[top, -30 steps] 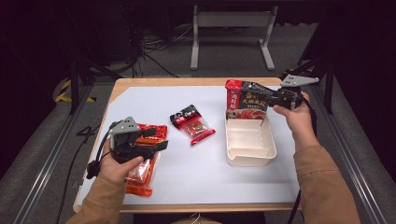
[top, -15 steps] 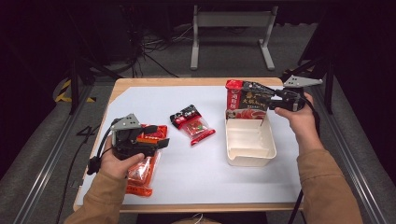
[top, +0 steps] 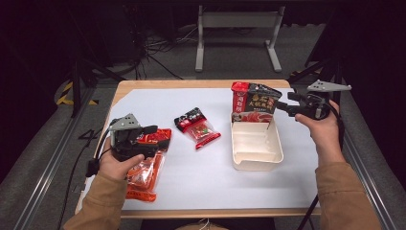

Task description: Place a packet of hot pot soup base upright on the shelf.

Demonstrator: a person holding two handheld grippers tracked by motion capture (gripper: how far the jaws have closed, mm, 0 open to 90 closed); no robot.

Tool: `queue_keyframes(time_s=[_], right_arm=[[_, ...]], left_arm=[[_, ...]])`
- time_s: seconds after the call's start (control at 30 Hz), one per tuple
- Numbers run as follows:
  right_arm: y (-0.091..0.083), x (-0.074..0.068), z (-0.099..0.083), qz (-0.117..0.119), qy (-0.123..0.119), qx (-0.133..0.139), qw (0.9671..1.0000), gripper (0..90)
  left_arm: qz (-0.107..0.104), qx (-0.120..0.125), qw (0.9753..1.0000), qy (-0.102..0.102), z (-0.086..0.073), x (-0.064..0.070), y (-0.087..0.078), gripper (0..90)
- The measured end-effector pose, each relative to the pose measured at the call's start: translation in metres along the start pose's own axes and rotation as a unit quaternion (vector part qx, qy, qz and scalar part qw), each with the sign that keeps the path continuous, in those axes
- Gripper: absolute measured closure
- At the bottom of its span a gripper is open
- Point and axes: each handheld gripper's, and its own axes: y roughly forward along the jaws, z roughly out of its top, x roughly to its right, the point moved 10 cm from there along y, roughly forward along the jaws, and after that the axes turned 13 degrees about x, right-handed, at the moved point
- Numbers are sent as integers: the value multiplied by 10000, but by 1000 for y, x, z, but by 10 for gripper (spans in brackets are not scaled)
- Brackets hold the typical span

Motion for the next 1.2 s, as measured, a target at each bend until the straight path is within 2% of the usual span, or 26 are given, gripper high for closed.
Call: queue_keyframes(time_s=[0.27,0.47,0.6,0.7,0.83,1.0,1.07,1.17,1.2], right_arm=[[-20,-4,-4,-91,88,-39,9999,324],[-31,-11,-16,-127,-59,-173,9998,321],[-37,-14,-21,-172,-32,-137,9998,318],[-43,-15,-30,-299,-5,-181,9994,305],[-48,-16,-43,-393,157,-172,9990,297],[-51,-18,-53,-478,168,-121,9986,297],[-51,-18,-59,-543,65,-222,9983,297],[-52,-21,-62,-521,32,-271,9983,297],[-52,-22,-63,-520,28,-261,9983,297]], left_arm=[[81,23,10000,6,2,-5,-5,282],[136,26,9999,60,4,-8,-7,278],[208,101,9997,78,8,-12,-11,278],[239,133,9993,265,10,-14,-14,301],[216,200,9989,354,15,-15,-17,324],[360,240,9982,409,20,-27,-24,318],[425,230,9983,320,21,-32,-28,312],[520,248,9978,325,23,-40,-31,301],[555,246,9974,388,24,-43,-32,301]])
